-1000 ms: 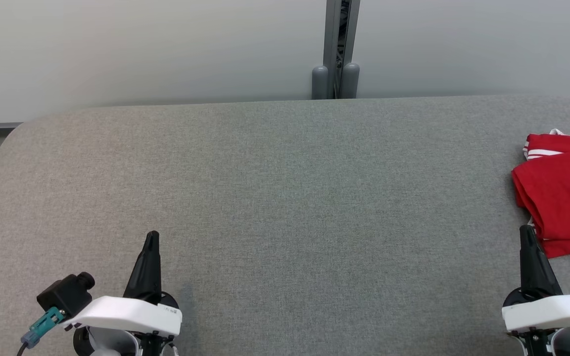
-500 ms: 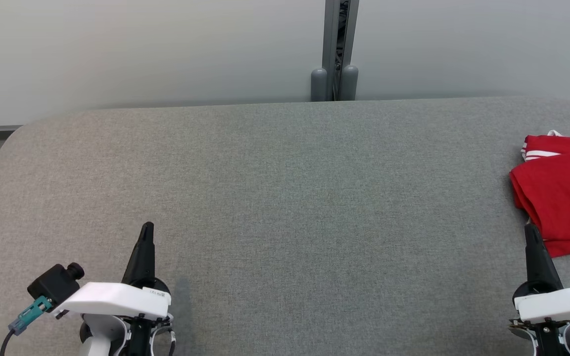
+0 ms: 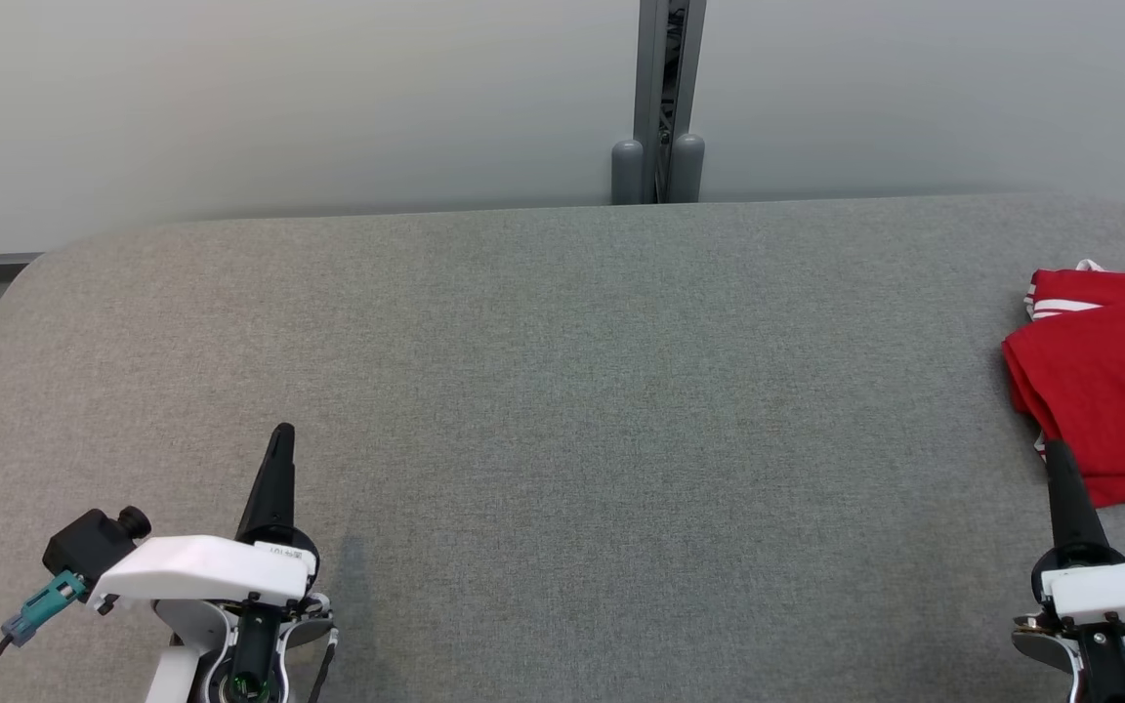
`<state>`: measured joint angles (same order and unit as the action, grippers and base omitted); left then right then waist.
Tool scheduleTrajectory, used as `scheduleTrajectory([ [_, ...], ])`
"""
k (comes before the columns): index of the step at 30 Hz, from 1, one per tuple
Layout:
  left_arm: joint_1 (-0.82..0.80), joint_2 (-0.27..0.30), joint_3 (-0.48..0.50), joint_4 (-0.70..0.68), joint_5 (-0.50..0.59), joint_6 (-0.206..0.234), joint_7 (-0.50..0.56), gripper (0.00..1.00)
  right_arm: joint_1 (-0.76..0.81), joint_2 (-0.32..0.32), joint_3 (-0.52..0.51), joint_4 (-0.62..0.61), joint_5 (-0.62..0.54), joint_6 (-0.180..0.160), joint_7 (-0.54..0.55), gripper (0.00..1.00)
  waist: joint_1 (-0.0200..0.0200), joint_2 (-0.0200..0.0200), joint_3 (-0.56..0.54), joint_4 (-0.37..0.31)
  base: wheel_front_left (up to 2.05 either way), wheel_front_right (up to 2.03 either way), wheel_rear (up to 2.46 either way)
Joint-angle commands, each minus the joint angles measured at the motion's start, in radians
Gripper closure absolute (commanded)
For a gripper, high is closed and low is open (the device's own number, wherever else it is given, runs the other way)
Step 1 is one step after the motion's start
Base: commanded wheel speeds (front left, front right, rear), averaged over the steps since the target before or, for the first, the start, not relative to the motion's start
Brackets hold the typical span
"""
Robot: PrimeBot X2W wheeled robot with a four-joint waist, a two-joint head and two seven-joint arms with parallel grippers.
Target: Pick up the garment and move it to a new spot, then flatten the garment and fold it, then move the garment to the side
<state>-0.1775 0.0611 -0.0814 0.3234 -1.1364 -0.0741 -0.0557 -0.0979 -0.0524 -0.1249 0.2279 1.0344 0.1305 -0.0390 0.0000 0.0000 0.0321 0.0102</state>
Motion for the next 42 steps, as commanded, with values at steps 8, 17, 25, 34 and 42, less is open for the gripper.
scheduleTrajectory([
  [8, -0.054, 0.008, 0.016, 0.021, -0.091, -0.016, 0.024, 1.0, -0.033, -0.012, -0.017, 0.009, 0.101, 0.0, 0.026, 1.0, 0.0, 0.0, -0.004, -0.001, 0.0, 0.0, 0.0],
  [17, -0.078, 0.008, 0.028, 0.047, -0.169, -0.025, 0.047, 1.0, -0.046, -0.015, -0.028, 0.027, 0.191, 0.0, 0.049, 1.0, 0.0, 0.0, -0.008, -0.003, 0.0, 0.0, 0.0],
  [25, -0.096, 0.008, 0.037, 0.066, -0.226, -0.031, 0.065, 1.0, -0.055, -0.016, -0.037, 0.039, 0.257, 0.0, 0.065, 1.0, 0.0, 0.0, -0.011, -0.004, 0.0, 0.0, 0.0],
  [34, -0.116, 0.007, 0.049, 0.09, -0.294, -0.037, 0.085, 1.0, -0.065, -0.017, -0.047, 0.055, 0.335, 0.0, 0.085, 1.0, 0.0, 0.0, -0.015, -0.005, 0.0, 0.0, 0.0],
  [42, -0.134, 0.006, 0.059, 0.11, -0.351, -0.044, 0.103, 1.0, -0.075, -0.019, -0.055, 0.066, 0.4, 0.0, 0.102, 1.0, 0.0, 0.0, -0.019, -0.007, 0.0, 0.0, 0.0],
])
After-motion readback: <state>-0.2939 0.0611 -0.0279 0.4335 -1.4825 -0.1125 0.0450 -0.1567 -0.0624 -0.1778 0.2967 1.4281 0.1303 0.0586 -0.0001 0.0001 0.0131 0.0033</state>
